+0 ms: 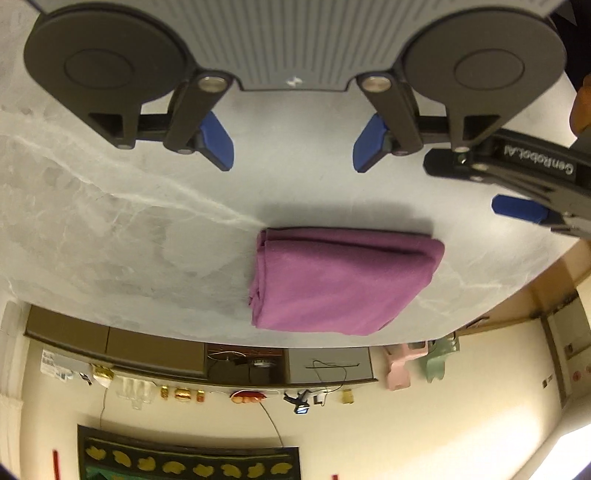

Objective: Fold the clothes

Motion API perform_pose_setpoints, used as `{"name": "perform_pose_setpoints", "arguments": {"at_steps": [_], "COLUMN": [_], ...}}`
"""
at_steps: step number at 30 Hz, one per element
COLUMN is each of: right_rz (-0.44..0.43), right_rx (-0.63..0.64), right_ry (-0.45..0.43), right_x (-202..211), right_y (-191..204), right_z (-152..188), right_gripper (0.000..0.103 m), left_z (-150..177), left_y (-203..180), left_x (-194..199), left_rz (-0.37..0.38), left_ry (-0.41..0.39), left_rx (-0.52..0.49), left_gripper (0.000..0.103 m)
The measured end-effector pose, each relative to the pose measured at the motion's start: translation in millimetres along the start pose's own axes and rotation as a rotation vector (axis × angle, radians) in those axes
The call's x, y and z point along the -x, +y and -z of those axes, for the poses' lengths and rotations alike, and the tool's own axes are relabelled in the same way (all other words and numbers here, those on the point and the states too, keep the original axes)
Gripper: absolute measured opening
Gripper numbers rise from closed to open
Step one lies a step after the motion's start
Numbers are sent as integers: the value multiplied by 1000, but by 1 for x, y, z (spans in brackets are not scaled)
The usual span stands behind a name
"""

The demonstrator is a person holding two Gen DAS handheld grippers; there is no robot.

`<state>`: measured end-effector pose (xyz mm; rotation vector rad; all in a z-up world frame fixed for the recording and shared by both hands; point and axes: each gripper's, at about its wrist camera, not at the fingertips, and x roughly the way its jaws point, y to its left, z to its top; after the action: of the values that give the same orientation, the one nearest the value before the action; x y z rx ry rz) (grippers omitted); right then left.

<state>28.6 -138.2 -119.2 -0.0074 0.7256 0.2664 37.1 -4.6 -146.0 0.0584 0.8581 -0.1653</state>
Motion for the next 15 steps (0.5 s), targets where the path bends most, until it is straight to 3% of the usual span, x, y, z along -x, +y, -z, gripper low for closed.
{"name": "perform_pose_setpoints", "arguments": {"at_steps": [8, 15], "right_rz": [22, 38], "right_rx": [-15, -13], "right_ry": [-4, 22], "right_x": [10, 7], "right_y": [-11, -17], "right_z": [4, 7], "right_gripper": [81, 82], "left_z": [2, 7], "left_y": [-18, -24], "left_x": [9, 19], "left_rz": [-45, -44], "left_ry": [-19, -49], "left_rx": [-28, -31], "left_gripper": [102, 102]}}
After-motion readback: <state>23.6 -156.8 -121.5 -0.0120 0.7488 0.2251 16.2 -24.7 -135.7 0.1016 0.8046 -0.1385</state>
